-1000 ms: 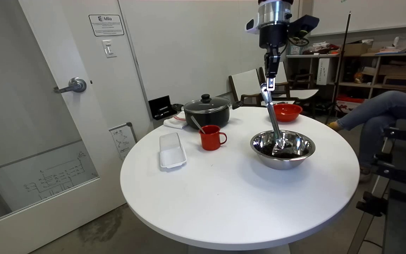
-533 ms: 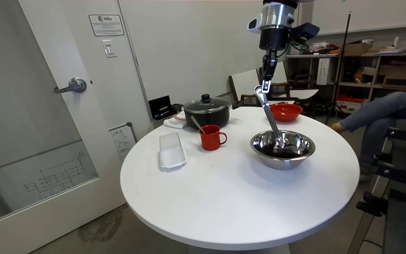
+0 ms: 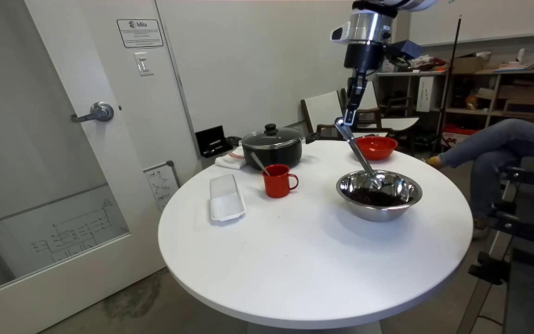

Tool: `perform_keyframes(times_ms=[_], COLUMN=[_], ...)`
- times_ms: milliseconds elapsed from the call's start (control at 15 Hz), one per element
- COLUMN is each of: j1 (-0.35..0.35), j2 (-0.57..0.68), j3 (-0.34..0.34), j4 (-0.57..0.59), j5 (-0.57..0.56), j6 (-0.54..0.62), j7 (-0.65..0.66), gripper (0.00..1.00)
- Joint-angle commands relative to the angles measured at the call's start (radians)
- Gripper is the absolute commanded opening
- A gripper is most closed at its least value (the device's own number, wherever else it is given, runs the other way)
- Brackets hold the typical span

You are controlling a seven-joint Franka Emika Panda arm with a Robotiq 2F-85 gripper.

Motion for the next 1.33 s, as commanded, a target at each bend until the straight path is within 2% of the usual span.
perform_keyframes(times_ms=[0,333,467,867,1267], j1=[-0.007,-0.001,0.012,0.047,0.055], j2=[-0.004,0.019,0.038,0.075,0.104], j3=[0.012,0.009,0.01,0.016,0.017], j4=[-0.029,-0.028,-0.027,-0.031,-0.019], j5=[-0.001,-0.036,-0.08,-0.283,-0.447], j6=[0.049,0.046,0.064,0.134,0.137], j7=[0.011,0.058,0.115,0.305,0.455], gripper=[0.01,0.01,0.01,0.01,0.01])
